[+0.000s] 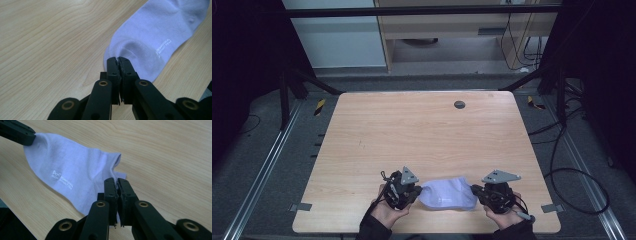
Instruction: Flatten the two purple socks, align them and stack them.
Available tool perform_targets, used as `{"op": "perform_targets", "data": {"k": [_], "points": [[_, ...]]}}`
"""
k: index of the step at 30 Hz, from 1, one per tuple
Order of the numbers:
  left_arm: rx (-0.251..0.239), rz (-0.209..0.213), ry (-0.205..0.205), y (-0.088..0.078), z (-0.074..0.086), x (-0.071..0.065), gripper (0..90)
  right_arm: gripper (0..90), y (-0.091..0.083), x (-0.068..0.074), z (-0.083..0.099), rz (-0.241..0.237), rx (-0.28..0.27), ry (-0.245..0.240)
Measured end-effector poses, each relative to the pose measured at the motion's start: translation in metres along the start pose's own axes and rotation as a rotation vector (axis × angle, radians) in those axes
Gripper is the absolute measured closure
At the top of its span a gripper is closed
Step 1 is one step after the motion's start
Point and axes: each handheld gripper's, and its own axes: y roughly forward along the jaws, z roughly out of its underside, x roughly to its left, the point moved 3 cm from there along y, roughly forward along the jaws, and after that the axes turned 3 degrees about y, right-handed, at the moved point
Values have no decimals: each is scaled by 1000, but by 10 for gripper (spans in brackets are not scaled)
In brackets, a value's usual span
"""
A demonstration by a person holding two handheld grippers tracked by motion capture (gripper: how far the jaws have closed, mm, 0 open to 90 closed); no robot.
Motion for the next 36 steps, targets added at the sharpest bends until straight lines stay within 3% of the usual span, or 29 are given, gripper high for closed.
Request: {"op": "perform_targets", "data": {"k": [16, 28, 32, 36], "points": [[41, -2, 1, 22, 7, 2, 869, 866, 13, -8, 9, 10, 49, 23], [60, -18, 4, 31, 11, 5, 835, 823, 30, -16, 18, 41, 75, 12], [35, -32, -4, 29, 11, 6, 741, 750, 33, -17, 20, 56, 72, -15], [-29, -55, 7, 20, 5, 5, 669, 642, 29, -17, 18, 64, -1, -34]]}}
